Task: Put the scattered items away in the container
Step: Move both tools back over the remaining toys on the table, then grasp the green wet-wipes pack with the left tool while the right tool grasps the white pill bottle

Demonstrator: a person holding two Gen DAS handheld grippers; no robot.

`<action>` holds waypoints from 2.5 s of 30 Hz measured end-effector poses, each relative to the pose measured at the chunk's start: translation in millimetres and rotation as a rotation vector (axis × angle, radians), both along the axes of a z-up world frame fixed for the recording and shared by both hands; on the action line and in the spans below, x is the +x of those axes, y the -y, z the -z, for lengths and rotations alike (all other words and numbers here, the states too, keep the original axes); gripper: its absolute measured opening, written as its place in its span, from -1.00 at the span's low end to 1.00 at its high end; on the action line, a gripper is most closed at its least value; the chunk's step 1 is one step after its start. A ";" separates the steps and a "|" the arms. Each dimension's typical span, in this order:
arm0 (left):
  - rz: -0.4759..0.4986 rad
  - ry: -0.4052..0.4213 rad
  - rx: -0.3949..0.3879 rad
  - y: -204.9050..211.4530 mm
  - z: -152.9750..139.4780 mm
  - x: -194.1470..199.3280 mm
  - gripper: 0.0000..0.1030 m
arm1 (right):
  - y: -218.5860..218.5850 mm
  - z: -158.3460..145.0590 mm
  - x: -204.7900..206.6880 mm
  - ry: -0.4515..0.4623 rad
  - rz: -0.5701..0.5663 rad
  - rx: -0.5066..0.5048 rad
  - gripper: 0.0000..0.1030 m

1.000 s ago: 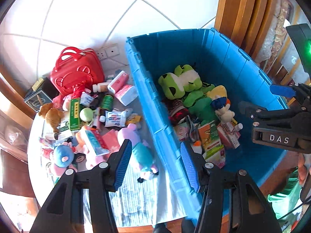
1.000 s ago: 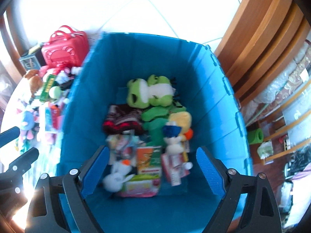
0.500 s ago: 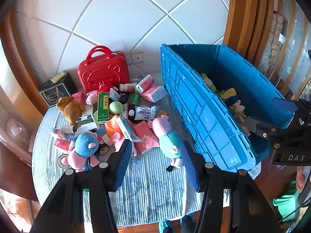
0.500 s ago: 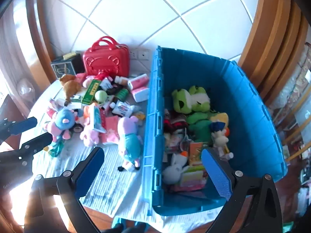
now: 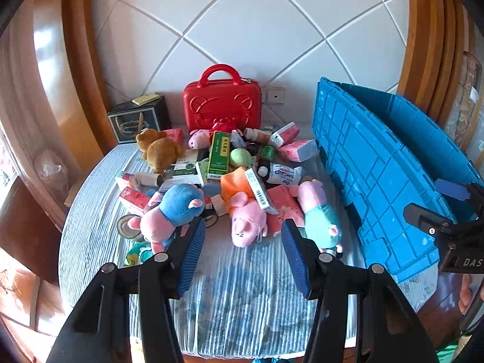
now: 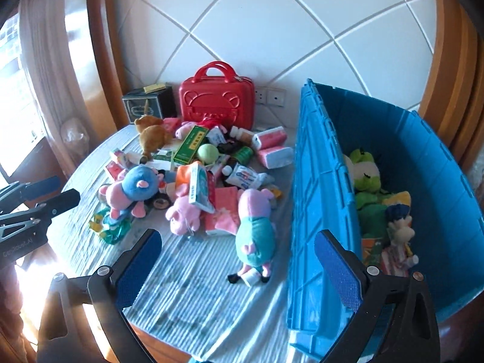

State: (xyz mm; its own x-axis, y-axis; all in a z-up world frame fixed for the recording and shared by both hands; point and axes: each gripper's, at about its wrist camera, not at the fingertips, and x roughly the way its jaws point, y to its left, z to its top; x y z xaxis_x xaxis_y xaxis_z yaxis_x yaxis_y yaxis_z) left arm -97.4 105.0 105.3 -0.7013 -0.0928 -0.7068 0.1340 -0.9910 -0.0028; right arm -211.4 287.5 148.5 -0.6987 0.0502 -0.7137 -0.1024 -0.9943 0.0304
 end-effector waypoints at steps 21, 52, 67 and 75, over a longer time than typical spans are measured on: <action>-0.305 0.099 0.048 116.7 114.5 43.1 0.00 | 31.1 103.9 -38.6 0.108 -0.104 -0.096 0.99; -0.008 0.368 0.121 295.8 271.7 -62.1 0.00 | 150.4 240.2 -145.5 0.346 0.311 -0.252 0.99; -0.057 0.385 0.143 297.7 297.8 -71.8 0.59 | -10.8 281.5 -58.7 0.339 0.733 -0.207 0.43; -0.051 0.351 0.201 277.4 293.6 -68.7 -0.12 | -37.0 301.9 -79.0 0.338 0.682 -0.219 -0.16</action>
